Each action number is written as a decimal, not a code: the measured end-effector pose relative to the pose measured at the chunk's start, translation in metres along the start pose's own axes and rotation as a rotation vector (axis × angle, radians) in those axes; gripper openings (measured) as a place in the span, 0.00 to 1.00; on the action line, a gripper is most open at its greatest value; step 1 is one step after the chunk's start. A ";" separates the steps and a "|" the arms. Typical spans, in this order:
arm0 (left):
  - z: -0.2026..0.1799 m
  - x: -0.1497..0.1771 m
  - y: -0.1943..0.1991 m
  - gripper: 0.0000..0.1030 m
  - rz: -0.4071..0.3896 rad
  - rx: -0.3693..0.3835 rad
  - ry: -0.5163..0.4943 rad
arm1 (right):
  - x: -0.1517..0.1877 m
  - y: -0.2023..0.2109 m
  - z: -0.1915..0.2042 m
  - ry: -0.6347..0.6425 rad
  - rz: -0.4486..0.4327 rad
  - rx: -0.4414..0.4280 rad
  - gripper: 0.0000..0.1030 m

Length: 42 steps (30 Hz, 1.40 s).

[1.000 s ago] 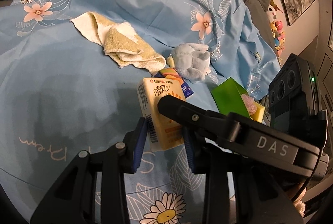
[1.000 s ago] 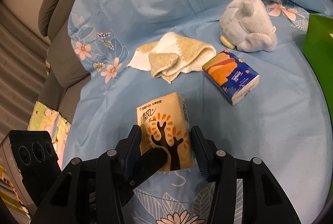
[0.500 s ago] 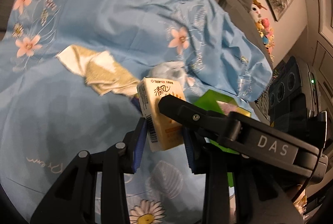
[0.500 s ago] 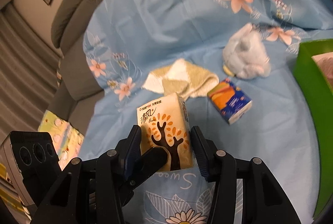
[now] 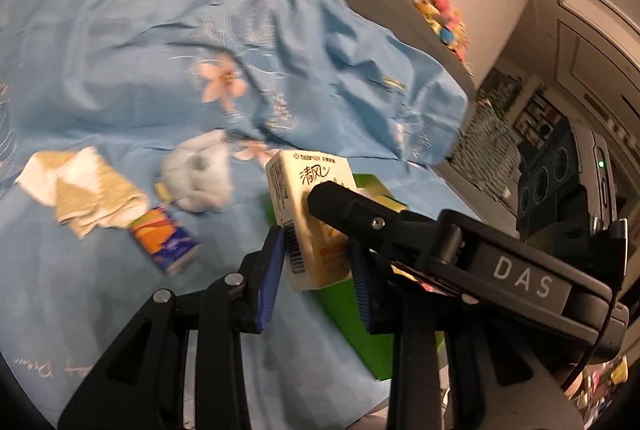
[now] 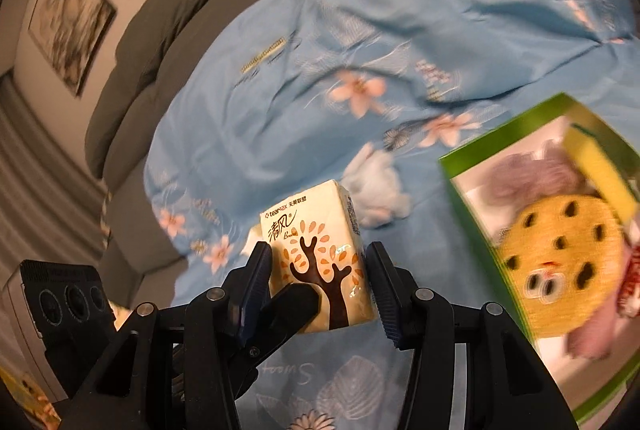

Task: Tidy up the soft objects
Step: 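Carry the tissue pack toward the green box, then lower the tissue pack into the green box and open the right gripper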

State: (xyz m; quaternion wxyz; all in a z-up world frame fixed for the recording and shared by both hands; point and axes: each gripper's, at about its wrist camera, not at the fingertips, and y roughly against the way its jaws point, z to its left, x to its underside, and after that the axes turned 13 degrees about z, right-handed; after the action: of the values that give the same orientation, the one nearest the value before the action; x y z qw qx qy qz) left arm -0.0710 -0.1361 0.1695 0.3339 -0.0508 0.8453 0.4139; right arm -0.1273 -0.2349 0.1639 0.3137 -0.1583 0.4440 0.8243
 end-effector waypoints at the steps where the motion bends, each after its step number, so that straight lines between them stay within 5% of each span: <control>1: -0.006 -0.001 -0.005 0.28 0.009 0.012 -0.012 | -0.001 0.005 -0.005 -0.011 -0.010 0.000 0.51; 15: -0.074 -0.012 -0.099 0.28 0.219 0.199 -0.083 | -0.002 0.072 -0.100 -0.237 -0.153 0.154 0.51; 31: -0.078 0.003 -0.149 0.28 0.357 0.178 -0.020 | -0.002 0.062 -0.174 -0.430 -0.066 0.284 0.51; 36: -0.073 0.004 -0.126 0.46 0.311 0.157 -0.039 | -0.001 0.058 -0.177 -0.450 -0.065 0.303 0.51; 38: -0.065 0.007 -0.110 0.74 0.255 0.113 -0.048 | 0.001 0.064 -0.175 -0.460 -0.092 0.330 0.52; 42: -0.034 0.014 -0.076 0.77 0.154 -0.003 -0.006 | 0.003 0.078 -0.165 -0.435 -0.152 0.323 0.67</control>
State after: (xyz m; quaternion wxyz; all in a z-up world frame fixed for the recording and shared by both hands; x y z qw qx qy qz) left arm -0.0722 -0.2075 0.1250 0.3035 0.0154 0.8452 0.4396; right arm -0.1842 -0.4033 0.1199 0.4836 0.0414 0.4786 0.7317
